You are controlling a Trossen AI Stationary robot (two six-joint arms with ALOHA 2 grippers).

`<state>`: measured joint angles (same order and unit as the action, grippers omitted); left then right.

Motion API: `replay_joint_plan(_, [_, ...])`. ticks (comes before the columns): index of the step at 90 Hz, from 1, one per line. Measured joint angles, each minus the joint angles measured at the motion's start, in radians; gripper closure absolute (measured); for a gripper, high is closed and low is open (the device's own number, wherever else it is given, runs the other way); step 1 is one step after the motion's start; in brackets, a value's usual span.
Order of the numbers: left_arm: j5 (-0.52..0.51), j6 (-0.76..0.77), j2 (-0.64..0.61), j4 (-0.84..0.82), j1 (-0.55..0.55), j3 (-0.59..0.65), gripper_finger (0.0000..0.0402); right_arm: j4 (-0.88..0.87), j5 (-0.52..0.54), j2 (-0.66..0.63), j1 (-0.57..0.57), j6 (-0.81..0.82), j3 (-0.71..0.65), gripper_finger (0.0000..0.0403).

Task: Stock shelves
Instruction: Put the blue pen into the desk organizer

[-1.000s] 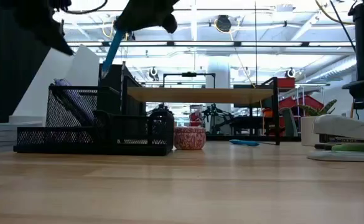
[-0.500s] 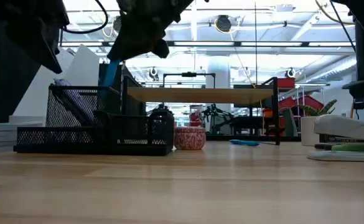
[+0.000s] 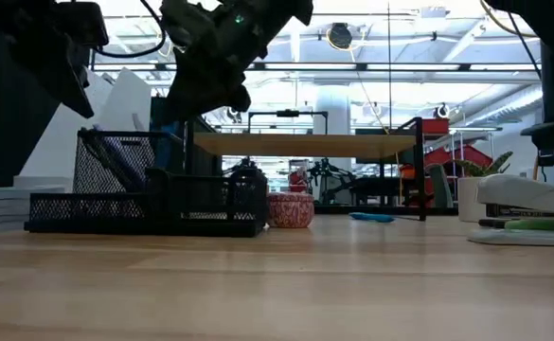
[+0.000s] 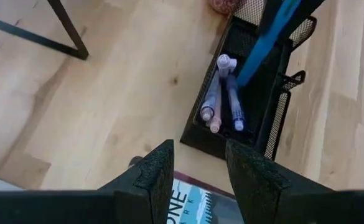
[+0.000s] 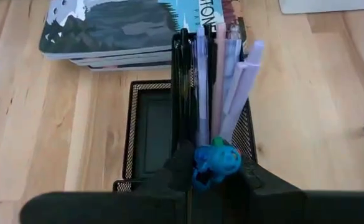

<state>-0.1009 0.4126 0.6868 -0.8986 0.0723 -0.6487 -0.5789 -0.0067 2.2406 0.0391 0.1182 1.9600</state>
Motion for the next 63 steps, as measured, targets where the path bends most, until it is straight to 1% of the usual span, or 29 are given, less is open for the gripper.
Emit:
replay_joint_plan(23, [0.0, 0.0, 0.041, 0.002, 0.0, 0.0, 0.0269, 0.065, -0.003, 0.025, 0.0, -0.031, -0.001, 0.0374])
replay_joint_plan(33, [0.0, 0.0, 0.046, 0.002, 0.0, 0.0, 0.0269, 0.09, -0.004, 0.043, 0.0, -0.028, 0.0, 0.0373])
replay_joint_plan(53, [0.0, -0.006, 0.046, 0.012, 0.0, 0.0, 0.0269, 0.203, -0.004, 0.055, 0.002, -0.032, -0.006, 0.0372])
replay_joint_plan(63, [-0.001, -0.007, 0.046, 0.016, 0.0, 0.0, 0.0269, 0.219, -0.004, 0.056, 0.002, -0.033, -0.007, 0.0372])
